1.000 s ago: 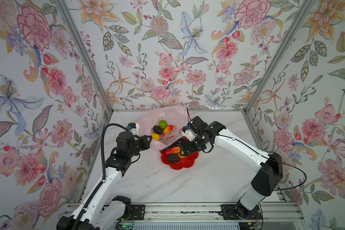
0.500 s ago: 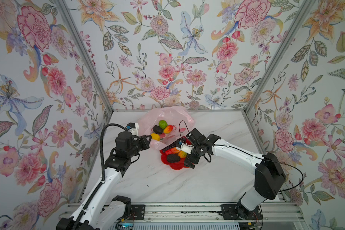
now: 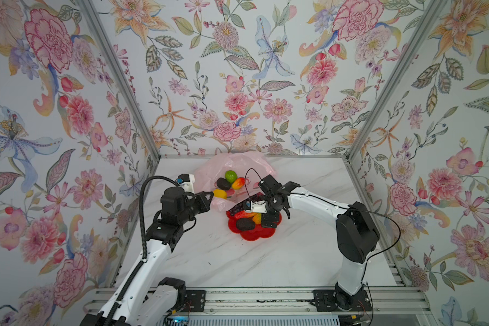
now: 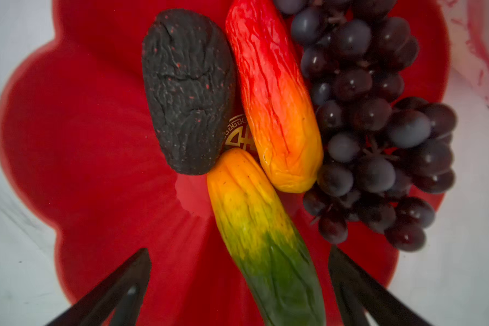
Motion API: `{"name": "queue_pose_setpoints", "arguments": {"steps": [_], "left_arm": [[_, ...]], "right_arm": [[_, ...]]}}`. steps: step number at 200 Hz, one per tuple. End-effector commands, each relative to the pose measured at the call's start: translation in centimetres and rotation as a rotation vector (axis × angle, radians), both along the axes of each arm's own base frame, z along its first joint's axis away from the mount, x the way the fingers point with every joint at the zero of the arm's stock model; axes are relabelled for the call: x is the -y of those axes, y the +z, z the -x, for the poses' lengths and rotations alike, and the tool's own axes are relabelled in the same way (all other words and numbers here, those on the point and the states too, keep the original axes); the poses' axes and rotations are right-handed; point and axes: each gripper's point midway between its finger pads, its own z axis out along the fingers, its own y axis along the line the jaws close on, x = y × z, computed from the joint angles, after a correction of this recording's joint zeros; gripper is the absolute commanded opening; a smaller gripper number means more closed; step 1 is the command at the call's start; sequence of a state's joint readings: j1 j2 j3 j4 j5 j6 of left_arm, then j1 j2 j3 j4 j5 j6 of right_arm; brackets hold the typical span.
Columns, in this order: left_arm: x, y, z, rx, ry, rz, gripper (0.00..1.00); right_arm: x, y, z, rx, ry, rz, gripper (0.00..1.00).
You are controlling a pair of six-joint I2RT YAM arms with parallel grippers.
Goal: Place the fruits into the plastic bag
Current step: Pick up the fruit from the plate.
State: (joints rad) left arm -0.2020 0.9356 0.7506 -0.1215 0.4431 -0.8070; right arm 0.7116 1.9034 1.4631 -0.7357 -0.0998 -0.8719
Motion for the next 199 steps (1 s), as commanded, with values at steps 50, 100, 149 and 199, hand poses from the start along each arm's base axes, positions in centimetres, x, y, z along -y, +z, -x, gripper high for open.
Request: {"name": "queue_pose_setpoints", "arguments": {"steps": [50, 100, 149, 199], "left_arm": [[-0.7, -0.5, 0.3, -0.017, -0.013, 0.003, 0.0], [-1.0, -0.8, 0.2, -0.024, -0.002, 0.005, 0.0], [-1.1, -1.1, 0.1, -0.029, 0.004, 0.013, 0.0], [-1.1, -1.3, 0.1, -0.033, 0.008, 0.025, 0.0]], "right_arm": [[1.4, -1.1, -1.8, 0.001, 0.044, 0.106, 0.99], [1.7, -2.5, -1.8, -0.029, 0.05, 0.12, 0.99], [1.3, -3.6, -1.9, -0.055, 0.039, 0.124, 0.96], [0.6, -3.3, -1.9, -0.048, 0.042, 0.108, 0.87]]}}
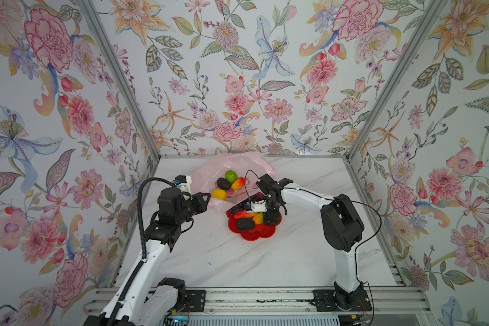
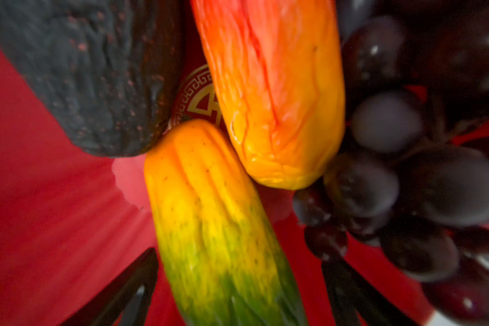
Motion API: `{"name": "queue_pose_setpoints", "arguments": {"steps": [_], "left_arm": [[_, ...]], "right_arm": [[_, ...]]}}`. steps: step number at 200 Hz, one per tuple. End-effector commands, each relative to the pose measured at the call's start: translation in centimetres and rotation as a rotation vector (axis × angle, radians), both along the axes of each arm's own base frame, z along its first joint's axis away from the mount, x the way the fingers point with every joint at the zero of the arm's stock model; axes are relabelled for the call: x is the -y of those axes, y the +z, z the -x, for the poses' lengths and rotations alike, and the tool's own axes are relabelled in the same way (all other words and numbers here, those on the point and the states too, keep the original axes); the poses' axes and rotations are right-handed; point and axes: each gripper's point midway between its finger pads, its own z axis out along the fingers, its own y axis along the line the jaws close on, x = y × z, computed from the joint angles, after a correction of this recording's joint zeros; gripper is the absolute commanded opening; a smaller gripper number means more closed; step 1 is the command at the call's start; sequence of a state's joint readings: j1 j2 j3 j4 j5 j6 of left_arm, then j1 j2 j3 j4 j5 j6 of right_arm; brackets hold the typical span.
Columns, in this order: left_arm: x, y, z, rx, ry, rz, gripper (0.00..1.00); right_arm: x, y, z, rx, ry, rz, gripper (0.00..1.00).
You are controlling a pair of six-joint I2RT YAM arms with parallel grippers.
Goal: Place the fruits into the plastic bag
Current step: Pick up the fruit from the plate.
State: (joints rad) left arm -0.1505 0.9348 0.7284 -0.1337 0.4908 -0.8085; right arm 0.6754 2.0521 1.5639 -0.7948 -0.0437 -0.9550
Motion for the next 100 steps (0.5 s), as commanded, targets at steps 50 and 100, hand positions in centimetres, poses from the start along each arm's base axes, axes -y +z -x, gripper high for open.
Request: {"name": "queue_pose_setpoints", "arguments": {"steps": [50, 100], "left_arm": [[-0.1, -0.1, 0.0, 0.008, 0.0, 0.018, 0.0], [-0.1, -0.2, 0.2, 0.008, 0.0, 0.018, 0.0]], "right_arm": [[-0.8, 0.4, 0.6, -0.021, 0.01, -0.025, 0.71], [-0.9, 1.7, 0.9, 0.002, 0.024, -0.043, 0.56]]}}
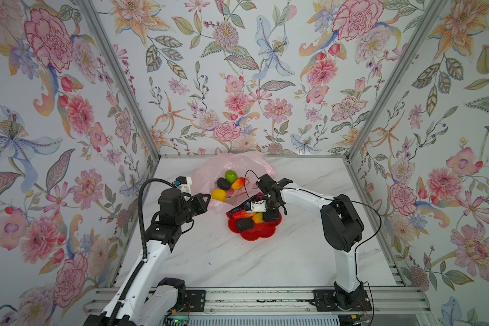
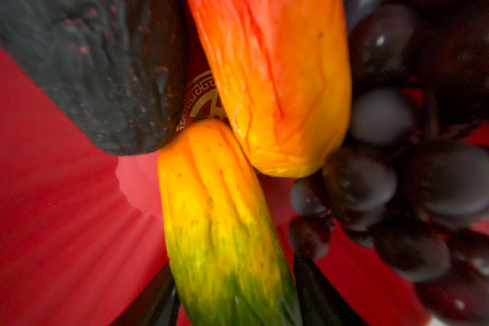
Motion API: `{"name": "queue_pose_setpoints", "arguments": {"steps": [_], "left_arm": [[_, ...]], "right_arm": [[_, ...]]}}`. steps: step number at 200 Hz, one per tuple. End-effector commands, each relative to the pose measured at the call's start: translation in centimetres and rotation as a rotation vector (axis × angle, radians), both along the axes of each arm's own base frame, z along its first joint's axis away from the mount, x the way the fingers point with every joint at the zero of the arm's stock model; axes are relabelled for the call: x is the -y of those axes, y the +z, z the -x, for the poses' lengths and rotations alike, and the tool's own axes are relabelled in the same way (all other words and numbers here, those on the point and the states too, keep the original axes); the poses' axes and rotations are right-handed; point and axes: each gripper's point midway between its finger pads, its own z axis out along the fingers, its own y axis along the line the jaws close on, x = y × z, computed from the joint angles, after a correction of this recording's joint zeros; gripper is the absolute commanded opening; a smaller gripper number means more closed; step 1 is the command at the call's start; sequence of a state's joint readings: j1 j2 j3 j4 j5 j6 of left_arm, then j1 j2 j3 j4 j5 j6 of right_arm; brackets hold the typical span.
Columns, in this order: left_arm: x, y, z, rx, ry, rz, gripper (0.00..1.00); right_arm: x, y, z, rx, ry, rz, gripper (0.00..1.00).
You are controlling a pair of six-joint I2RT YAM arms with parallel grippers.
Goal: Place the fruits into the plastic bag
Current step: Pick up the fruit from the plate.
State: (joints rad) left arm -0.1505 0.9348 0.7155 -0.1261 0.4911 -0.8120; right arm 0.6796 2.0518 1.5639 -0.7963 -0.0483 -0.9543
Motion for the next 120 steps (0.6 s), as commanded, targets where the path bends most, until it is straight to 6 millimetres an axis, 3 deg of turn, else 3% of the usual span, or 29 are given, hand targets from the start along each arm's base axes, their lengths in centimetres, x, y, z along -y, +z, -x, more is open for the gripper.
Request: {"name": "queue_pose_setpoints", "arguments": {"steps": [1, 24, 41, 120], "left_arm": [[-0.1, 0.2, 0.1, 0.015, 0.0, 0.015, 0.0], [-0.1, 0.3, 0.0, 0.017, 0.0, 0.016, 0.0], [-0.1, 0.3, 0.0, 0.018, -0.001, 0.016, 0.0], [0.1, 0.6, -0.4, 0.028, -0.002, 0.03, 0.0]], "right_arm": [[-0.7, 1.7, 0.7, 0.007, 0.021, -0.041, 0.56], [-0.6, 2.5, 1.0, 0.02, 0.025, -0.054, 0.52], [-0.5, 3.3, 1.2, 0.036, 0.026, -0.065, 0.43], [0.4, 7.4, 2.1, 0.078, 0.003, -0.157, 0.42]]}}
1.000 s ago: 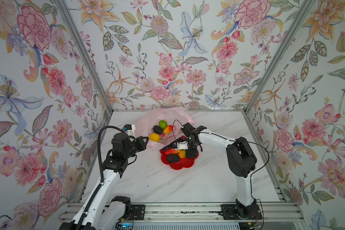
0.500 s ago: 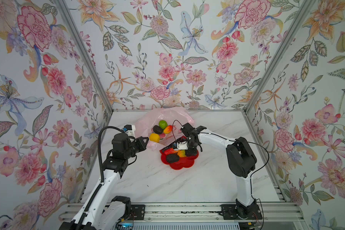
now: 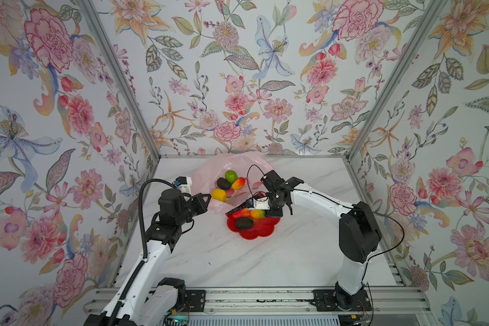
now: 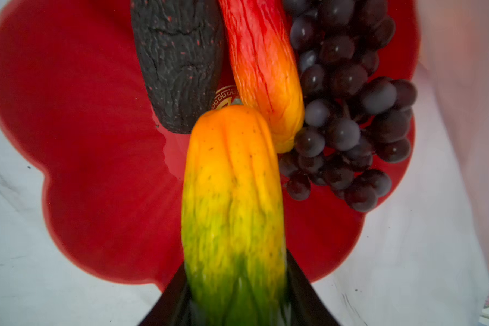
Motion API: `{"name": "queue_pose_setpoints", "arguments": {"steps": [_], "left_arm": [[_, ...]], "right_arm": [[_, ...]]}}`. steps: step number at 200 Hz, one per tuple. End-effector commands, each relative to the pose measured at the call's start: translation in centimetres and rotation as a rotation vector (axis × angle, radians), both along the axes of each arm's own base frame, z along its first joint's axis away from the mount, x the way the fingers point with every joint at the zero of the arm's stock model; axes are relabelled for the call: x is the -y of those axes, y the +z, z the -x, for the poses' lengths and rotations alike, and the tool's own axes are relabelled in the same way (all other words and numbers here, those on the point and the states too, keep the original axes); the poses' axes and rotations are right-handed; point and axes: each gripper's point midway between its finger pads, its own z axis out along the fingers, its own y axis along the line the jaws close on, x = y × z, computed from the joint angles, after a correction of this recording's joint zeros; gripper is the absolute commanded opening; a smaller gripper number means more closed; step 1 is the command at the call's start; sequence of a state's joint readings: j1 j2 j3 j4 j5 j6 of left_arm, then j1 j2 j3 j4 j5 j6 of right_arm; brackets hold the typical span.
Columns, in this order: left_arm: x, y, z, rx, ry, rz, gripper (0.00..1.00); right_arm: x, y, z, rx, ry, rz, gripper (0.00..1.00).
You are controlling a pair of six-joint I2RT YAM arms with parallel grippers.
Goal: Place the fruits into the plastic bag
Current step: Pick up the fruit from the plate.
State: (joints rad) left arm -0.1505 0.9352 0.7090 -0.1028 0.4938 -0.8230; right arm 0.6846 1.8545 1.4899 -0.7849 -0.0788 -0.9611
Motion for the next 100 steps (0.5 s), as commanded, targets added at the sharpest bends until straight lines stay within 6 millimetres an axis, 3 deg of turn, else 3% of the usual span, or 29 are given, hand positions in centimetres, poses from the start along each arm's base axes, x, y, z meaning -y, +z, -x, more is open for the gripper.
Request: {"name": "queue_pose_setpoints", "arguments": {"steps": [1, 72, 78, 100], "left_arm": [[0.0, 0.4, -0.3, 0.018, -0.002, 0.018, 0.0], [-0.1, 0.5, -0.5, 0.026, 0.008, 0.021, 0.0], [-0.1, 0.4, -0.5, 0.025, 0.007, 0.021, 0.0], [-0.1, 0.3, -0.6, 0.023, 0.009, 0.022, 0.0]], "right_arm": [[0.3, 1.5, 0.8, -0.01, -0.014, -0.052, 0.42], [0.8, 7.0, 1.9, 0.025, -0.084, -0.2, 0.41], [1.7, 7.5, 1.2, 0.028, -0.123, -0.218, 0.41], [1.7, 9.6, 1.3, 0.018, -0.178, -0.313, 0.4]]}}
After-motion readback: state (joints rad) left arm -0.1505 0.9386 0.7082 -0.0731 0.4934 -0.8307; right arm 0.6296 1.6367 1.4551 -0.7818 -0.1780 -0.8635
